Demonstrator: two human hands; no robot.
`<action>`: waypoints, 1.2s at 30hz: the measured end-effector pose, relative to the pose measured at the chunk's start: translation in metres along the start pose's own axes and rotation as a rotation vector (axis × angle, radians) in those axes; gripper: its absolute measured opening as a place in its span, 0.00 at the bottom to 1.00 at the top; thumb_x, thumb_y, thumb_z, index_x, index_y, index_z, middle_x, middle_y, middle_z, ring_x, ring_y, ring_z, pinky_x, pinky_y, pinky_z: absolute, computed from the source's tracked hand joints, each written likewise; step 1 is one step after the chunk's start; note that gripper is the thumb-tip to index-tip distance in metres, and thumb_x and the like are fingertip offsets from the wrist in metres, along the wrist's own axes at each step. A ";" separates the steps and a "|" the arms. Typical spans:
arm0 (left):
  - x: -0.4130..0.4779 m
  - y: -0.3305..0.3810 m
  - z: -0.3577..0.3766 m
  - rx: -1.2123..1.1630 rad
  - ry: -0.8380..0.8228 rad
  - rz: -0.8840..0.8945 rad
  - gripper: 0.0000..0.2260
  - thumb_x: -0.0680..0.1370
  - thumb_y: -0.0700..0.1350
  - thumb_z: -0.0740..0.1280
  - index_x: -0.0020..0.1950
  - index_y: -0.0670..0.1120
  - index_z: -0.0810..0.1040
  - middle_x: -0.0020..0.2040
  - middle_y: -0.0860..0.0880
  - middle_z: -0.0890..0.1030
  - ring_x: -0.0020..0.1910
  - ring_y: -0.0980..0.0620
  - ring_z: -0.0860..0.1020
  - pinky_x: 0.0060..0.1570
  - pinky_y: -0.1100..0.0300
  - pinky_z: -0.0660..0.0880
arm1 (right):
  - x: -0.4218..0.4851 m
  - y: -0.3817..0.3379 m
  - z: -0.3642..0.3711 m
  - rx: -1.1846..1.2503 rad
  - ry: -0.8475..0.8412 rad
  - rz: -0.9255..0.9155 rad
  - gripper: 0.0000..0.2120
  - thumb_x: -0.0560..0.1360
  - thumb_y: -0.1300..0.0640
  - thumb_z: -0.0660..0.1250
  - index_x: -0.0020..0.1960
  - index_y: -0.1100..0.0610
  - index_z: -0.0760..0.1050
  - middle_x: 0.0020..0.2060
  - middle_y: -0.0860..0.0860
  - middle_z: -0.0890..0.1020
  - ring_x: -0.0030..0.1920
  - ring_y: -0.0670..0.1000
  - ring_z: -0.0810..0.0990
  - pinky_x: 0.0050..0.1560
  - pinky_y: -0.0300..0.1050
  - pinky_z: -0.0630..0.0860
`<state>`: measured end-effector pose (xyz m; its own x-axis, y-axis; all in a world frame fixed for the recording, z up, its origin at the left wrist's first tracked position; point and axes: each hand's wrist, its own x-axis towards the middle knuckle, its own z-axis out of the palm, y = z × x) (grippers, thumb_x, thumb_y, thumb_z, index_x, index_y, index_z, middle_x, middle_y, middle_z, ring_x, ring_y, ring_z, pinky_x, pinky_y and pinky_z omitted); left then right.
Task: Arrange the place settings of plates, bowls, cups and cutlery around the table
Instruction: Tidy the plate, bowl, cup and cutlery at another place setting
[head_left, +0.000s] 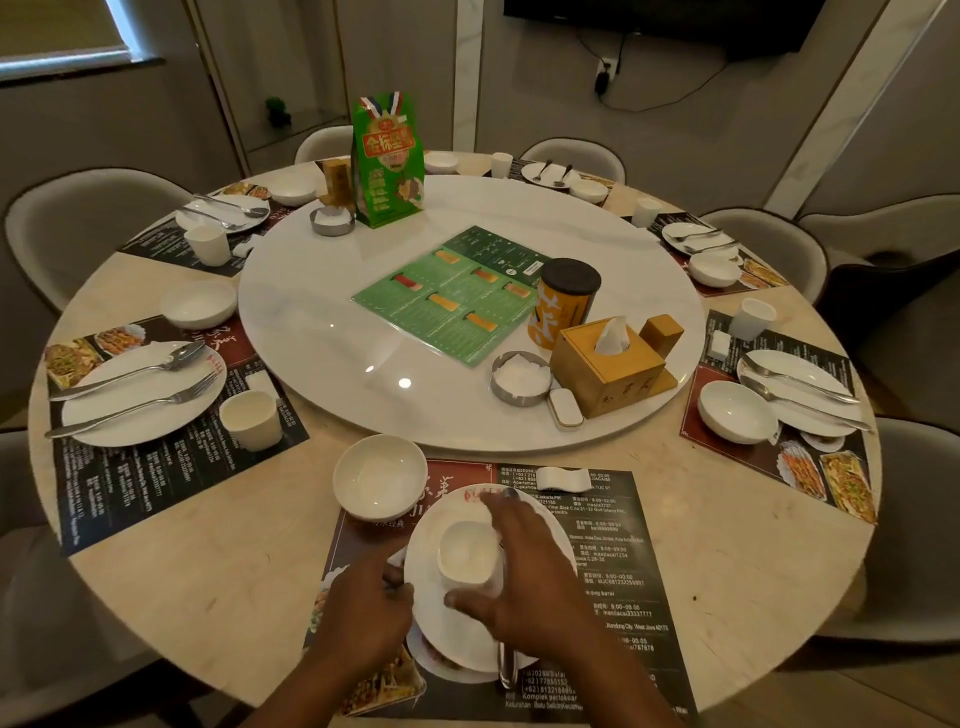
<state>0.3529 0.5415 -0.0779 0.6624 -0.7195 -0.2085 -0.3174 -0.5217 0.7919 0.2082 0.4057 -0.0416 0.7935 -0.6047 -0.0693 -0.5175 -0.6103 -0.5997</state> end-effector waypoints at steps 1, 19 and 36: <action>-0.002 0.002 -0.001 0.000 0.009 0.000 0.11 0.76 0.42 0.71 0.49 0.60 0.79 0.44 0.61 0.82 0.46 0.56 0.82 0.50 0.65 0.76 | 0.004 -0.004 0.002 -0.033 -0.046 -0.004 0.49 0.65 0.36 0.74 0.77 0.42 0.50 0.76 0.43 0.56 0.78 0.49 0.51 0.73 0.48 0.60; -0.011 0.042 0.005 0.042 0.082 0.102 0.22 0.72 0.37 0.73 0.63 0.51 0.77 0.44 0.57 0.77 0.39 0.56 0.78 0.40 0.61 0.78 | 0.023 0.071 -0.106 0.100 0.222 0.373 0.40 0.63 0.50 0.81 0.70 0.47 0.67 0.67 0.46 0.73 0.64 0.50 0.72 0.64 0.52 0.72; -0.012 0.046 0.029 0.074 0.063 0.044 0.24 0.73 0.40 0.73 0.66 0.54 0.73 0.46 0.58 0.77 0.41 0.56 0.77 0.37 0.69 0.70 | 0.015 0.120 -0.099 0.033 0.084 0.388 0.39 0.67 0.52 0.78 0.74 0.49 0.64 0.72 0.48 0.68 0.70 0.52 0.68 0.68 0.47 0.66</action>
<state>0.3106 0.5121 -0.0555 0.6877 -0.7131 -0.1361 -0.3948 -0.5246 0.7543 0.1264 0.2721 -0.0356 0.5114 -0.8276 -0.2315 -0.7623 -0.3125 -0.5668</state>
